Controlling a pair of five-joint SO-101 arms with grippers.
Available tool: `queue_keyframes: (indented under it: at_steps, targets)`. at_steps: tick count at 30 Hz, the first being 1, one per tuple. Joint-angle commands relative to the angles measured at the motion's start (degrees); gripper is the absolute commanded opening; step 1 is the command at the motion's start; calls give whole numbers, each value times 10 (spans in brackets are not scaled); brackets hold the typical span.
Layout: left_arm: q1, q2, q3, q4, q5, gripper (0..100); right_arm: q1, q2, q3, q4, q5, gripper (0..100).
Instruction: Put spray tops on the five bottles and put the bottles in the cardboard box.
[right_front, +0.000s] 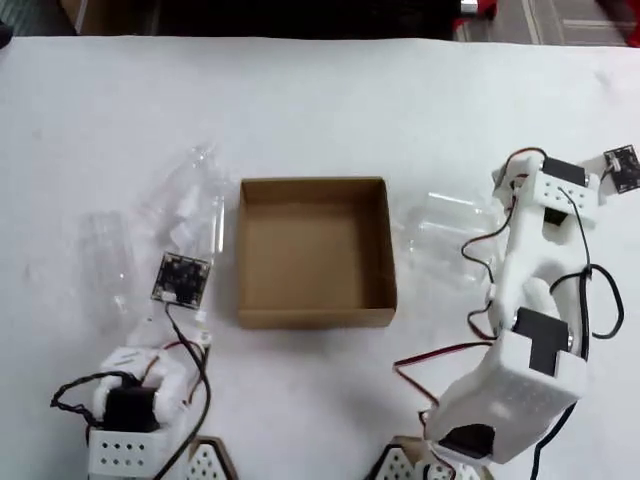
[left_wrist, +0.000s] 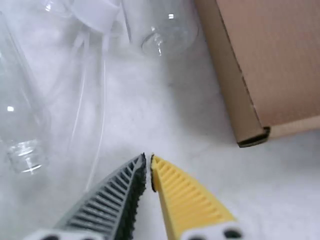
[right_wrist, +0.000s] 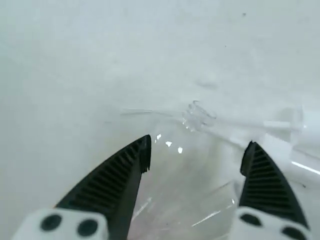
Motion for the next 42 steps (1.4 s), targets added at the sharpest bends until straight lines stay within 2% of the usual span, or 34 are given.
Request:
queue_keyframes:
  at_steps: [1,15,21,26,29,34,36,39,42]
  targets:
    - [-2,-4,1,-12,6,24,2,-9,-9,-10,-4,272]
    - [-2,-4,1,-11,4,24,7,53,-10,-42,-5,272]
    - [-2,-4,1,-11,4,24,5,50,-17,-36,1,165]
    - [-2,-4,1,-11,4,24,7,49,-18,-34,1,159]
    - [-2,-4,1,-11,4,24,7,42,-41,10,6,159]
    - [-2,-4,1,-11,5,24,7,-15,-118,148,129,159]
    - [-2,-4,1,-11,5,24,3,-41,-142,181,226,159]
    - [-2,-4,1,-11,6,24,-8,-63,-169,189,409,159]
    - [-2,-4,1,-11,6,24,-13,-63,-164,193,535,159]
